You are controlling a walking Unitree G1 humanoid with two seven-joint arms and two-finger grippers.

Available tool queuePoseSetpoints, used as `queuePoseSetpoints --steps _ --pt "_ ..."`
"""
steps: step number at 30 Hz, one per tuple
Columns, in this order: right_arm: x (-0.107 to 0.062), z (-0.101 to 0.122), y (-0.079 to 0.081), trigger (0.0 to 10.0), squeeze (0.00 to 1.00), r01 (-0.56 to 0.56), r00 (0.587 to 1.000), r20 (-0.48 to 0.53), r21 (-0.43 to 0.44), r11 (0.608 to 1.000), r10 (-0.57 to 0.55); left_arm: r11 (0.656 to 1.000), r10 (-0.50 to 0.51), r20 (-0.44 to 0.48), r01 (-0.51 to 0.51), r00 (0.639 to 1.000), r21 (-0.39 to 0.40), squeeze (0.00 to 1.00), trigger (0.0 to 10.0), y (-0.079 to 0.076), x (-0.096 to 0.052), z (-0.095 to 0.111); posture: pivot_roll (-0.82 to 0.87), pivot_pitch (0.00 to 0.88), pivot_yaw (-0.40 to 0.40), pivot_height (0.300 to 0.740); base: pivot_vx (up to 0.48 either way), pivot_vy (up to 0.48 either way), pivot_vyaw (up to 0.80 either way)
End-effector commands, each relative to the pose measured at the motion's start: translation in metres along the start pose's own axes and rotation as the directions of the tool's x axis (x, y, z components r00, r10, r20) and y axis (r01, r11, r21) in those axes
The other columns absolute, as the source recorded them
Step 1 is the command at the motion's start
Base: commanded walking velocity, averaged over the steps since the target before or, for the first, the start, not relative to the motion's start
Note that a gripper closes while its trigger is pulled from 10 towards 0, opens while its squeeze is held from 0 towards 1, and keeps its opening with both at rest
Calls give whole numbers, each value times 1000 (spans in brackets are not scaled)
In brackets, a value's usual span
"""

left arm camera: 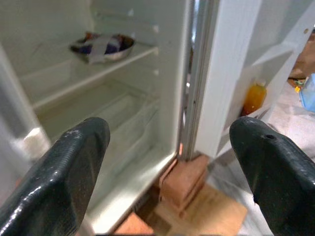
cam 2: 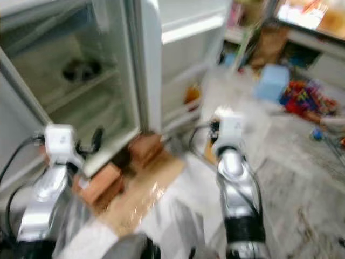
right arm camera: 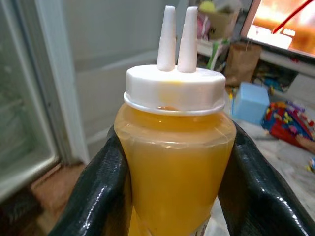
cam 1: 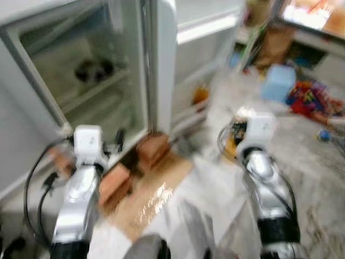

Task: Restocking fridge

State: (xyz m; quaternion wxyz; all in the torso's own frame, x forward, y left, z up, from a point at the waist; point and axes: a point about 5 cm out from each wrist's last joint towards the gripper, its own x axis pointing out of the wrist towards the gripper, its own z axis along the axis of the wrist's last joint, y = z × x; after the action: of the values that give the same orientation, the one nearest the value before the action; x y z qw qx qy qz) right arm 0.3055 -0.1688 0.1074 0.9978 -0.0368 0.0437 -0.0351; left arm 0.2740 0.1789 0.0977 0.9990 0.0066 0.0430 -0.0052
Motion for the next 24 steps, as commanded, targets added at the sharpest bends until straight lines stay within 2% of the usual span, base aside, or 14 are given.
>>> queuePoseSetpoints --steps 1,8,12,18,24 --pt "3 9 -9 10000 0 21 999 34 -7 1000 -20 1000 -12 15 12 1000 7 0 10000 -5 2 4 22 81 -2 740 428 0 0" --pt "4 10 -10 10000 0 27 999 42 -11 1000 -26 1000 -23 14 24 1000 -7 0 10000 -8 1 4 22 82 0 740 317 0 0" --pt "3 10 -10 10000 0 27 999 45 -9 1000 -26 1000 -2 22 2 1000 -5 0 10000 -8 2 5 23 81 0 740 0 0 0" --pt "3 10 -10 10000 0 22 999 48 -17 1000 -21 999 -32 35 32 999 -8 0 10000 -10 1 6 21 82 -3 740 0 0 0" --pt "4 13 -9 10000 0 12 998 62 -36 999 -10 999 -33 43 34 999 -11 0 10000 -12 2 7 18 82 -3 740 304 0 0"
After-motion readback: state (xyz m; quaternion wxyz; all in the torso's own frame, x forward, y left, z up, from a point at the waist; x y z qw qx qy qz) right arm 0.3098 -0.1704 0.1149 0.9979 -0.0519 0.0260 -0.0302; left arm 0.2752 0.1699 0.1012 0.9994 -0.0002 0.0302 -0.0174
